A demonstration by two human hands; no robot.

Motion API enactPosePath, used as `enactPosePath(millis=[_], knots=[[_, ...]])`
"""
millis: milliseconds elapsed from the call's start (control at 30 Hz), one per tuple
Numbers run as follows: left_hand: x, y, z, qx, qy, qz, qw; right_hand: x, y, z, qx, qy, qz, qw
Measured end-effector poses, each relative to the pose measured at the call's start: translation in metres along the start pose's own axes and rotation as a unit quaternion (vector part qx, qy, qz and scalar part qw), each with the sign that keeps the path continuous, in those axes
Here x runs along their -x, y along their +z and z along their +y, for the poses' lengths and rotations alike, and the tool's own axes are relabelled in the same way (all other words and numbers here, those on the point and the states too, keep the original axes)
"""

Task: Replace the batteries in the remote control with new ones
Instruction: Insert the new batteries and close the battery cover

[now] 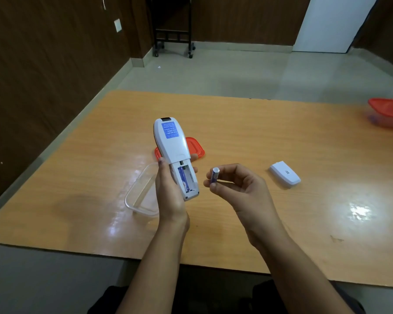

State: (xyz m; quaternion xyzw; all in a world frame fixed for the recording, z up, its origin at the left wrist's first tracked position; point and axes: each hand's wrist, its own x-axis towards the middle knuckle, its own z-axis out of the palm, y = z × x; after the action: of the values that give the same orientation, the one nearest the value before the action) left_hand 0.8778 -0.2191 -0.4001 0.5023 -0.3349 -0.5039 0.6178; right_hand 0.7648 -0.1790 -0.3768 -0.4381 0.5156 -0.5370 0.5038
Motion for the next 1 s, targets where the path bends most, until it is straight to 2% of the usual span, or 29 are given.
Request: enactPosePath(millis=[133,300,400,567,667,733,867,1000], knots=[[-0.001,-0.001,-0.002,0.017,-0.008,-0.013,1.0,0.0,-0.001,0.001,0.057,0.007,0.007,0.998],[-0.002,-0.001,-0.01,0.076,-0.054,-0.04,0.995,0.005,0.003,0.005,0.204,-0.107,0.041,0.972],[-0.002,0.0,-0.013,0.108,-0.081,-0.053,0.989,0.008,0.007,0.008,0.319,-0.184,0.042,0.929],[-0.001,0.001,-0.018,0.096,-0.103,-0.094,0.986,0.005,0.008,0.016,0.499,-0.267,0.071,0.821],[0.001,0.002,-0.021,0.09,-0.122,-0.118,0.981,0.005,0.008,0.016,0.537,-0.273,0.083,0.794],[0.0,0.002,-0.02,0.088,-0.131,-0.12,0.98,0.005,0.009,0.016,0.527,-0.272,0.078,0.801],[-0.001,0.0,-0.019,0.1,-0.14,-0.108,0.979,0.002,0.006,0.016,0.455,-0.231,0.023,0.859],[-0.003,-0.004,-0.018,0.104,-0.139,-0.103,0.979,0.001,0.002,0.011,0.408,-0.19,-0.026,0.893]])
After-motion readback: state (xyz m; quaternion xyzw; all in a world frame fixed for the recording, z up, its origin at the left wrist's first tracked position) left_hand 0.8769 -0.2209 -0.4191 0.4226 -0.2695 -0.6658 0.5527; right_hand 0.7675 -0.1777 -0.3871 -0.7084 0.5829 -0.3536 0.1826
